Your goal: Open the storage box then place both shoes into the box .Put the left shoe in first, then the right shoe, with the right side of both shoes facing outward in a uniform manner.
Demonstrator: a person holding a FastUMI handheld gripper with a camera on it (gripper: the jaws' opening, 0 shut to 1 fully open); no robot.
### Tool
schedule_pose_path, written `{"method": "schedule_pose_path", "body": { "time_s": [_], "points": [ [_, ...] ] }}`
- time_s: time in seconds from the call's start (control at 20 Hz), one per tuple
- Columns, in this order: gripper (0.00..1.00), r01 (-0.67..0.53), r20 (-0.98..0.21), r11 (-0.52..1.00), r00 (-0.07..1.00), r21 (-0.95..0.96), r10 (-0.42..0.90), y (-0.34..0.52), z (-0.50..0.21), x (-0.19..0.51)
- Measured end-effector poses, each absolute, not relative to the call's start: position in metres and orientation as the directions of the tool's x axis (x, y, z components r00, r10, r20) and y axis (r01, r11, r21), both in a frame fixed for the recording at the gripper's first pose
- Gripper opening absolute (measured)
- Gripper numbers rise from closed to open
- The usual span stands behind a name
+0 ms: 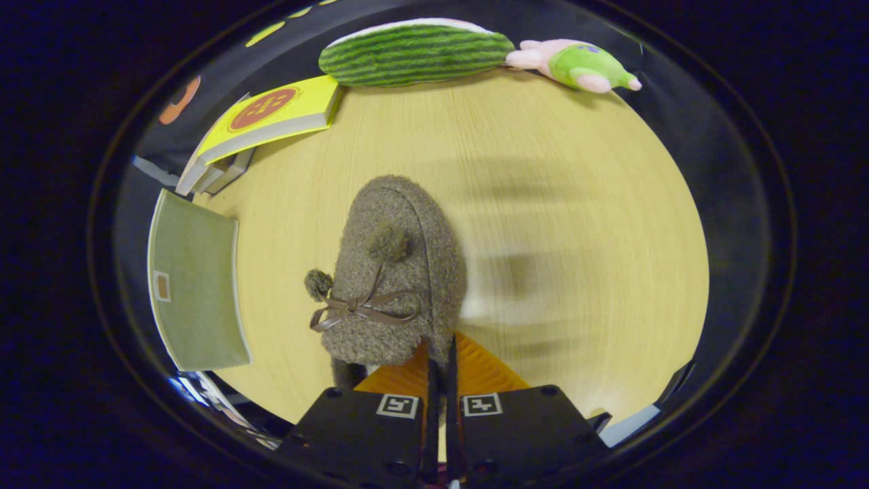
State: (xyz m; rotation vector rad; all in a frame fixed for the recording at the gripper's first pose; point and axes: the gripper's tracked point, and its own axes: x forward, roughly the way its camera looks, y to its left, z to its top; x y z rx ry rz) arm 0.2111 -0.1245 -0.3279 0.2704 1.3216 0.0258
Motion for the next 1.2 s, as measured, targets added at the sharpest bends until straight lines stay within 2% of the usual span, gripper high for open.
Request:
{"method": "schedule_pose_path", "body": {
  "time_s": [0.15,0.55,0.85,1.2],
  "points": [
    [0.08,0.155,-0.945,0.952,0.240,0.265,0.224,-0.116,-0.320,0.205],
    [0.08,0.120,-0.927,0.961,0.315,0.251,0.203,-0.086,-0.238,0.202],
    [0.08,0.066,-0.903,0.966,0.378,0.248,0.206,-0.031,-0.168,0.199],
    [0.08,0.047,-0.882,0.950,0.389,0.309,0.267,0.067,-0.142,0.199]
  ]
}}
